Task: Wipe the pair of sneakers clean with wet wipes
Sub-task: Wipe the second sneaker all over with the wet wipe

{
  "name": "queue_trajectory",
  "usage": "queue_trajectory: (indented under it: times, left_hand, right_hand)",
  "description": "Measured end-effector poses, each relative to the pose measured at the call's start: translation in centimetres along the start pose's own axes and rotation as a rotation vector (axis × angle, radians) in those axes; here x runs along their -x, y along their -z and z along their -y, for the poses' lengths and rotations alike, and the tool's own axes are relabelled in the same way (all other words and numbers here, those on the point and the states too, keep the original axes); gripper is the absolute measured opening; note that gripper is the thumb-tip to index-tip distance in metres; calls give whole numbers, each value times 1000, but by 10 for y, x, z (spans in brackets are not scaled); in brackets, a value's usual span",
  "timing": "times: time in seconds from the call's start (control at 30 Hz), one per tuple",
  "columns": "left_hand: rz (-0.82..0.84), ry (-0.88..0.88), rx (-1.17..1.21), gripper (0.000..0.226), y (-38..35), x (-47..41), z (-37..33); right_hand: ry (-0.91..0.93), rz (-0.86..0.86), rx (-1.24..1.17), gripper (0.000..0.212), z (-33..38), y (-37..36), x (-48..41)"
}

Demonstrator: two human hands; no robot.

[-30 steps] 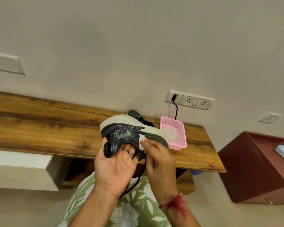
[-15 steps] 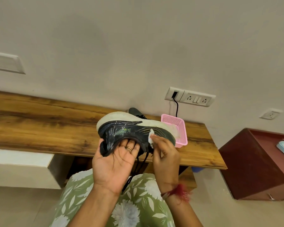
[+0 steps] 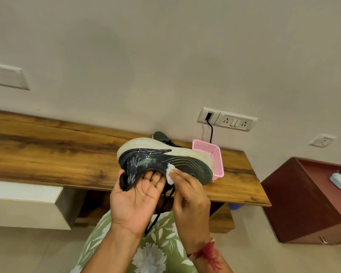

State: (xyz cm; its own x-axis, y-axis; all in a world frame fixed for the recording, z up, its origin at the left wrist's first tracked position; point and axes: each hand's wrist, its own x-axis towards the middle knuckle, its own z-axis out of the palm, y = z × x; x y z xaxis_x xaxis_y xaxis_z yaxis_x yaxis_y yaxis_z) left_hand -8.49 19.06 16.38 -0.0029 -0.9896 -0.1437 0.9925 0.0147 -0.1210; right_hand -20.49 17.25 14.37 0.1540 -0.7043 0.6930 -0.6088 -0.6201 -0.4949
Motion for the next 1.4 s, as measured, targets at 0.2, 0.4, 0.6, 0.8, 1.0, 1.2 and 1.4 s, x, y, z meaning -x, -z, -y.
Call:
queue_trajectory:
  times: [0.2,0.4,0.6,0.8,1.0,1.2,1.4]
  left_hand:
    - [-52,-10,-92,61,-6,1,3]
    - [-118,-1,-122,56,-9,3,8]
    - [-106,29,-118,61,-6,4,8]
    - [-74,31,-139,66,-6,4,8]
    - [-121,17,-88,72,-6,5,6]
    - [-142,16,-81,76,-4,3,7]
    - [-124,23,-111,77,-7,4,8]
  right_hand:
    - [-49,-14,-82,35,2,2,-4]
    - [-211,-93,-271,28,0,13,-31]
    - [-341,22,-151,21,-14,11,-39]
    - [-321,26,-34,19,-18,15,-51]
    - [-112,172,1,25,-5,11,-51]
    - [-222,164,-63,25,-1,12,-51]
    - [-311,129,-15,23,-15,12,-61]
